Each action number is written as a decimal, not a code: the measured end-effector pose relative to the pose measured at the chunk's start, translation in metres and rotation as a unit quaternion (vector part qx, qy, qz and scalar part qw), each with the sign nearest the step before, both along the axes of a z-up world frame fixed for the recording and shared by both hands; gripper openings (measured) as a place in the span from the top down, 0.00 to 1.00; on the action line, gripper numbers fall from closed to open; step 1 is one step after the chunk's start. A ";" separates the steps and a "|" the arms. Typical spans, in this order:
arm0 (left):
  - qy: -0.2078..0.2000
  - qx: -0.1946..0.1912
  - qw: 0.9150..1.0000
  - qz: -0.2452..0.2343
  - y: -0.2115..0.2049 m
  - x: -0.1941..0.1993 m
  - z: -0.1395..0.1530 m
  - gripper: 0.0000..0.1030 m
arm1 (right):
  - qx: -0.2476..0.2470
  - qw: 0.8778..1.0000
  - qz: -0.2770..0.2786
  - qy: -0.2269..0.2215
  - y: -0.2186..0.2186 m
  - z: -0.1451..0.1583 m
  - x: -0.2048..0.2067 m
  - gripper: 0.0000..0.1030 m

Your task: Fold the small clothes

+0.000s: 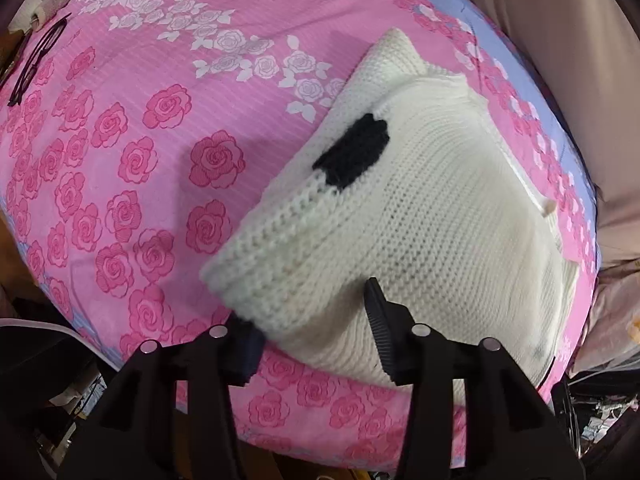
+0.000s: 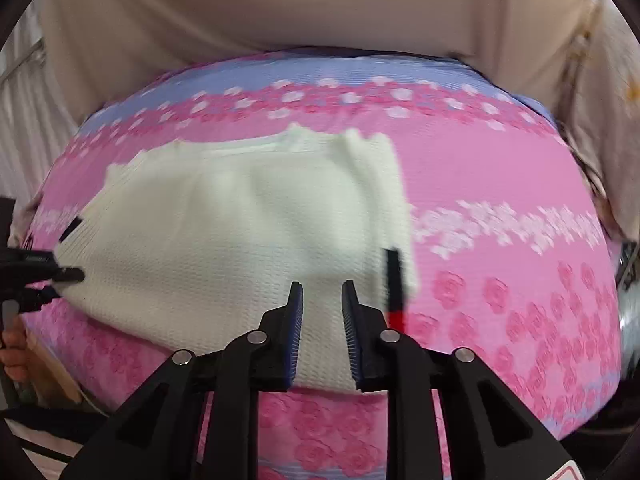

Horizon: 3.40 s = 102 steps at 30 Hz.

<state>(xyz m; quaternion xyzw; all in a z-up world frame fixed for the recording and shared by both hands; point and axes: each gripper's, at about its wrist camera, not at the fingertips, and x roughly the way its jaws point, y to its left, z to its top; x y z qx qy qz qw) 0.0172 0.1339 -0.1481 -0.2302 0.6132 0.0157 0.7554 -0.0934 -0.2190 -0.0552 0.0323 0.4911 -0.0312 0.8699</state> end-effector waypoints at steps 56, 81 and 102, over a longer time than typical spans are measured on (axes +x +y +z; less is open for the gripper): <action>-0.100 0.129 0.942 -0.292 -0.145 -0.038 0.045 0.36 | 0.217 0.976 -0.033 0.005 -0.047 0.009 0.020 0.30; -0.121 0.137 0.941 -0.286 -0.163 -0.035 0.056 0.36 | 0.152 0.981 -0.069 0.095 -0.082 -0.053 -0.028 0.86; -0.123 0.127 0.946 -0.273 -0.203 -0.021 0.052 0.33 | 0.102 0.993 -0.064 -0.014 -0.088 -0.006 0.013 0.84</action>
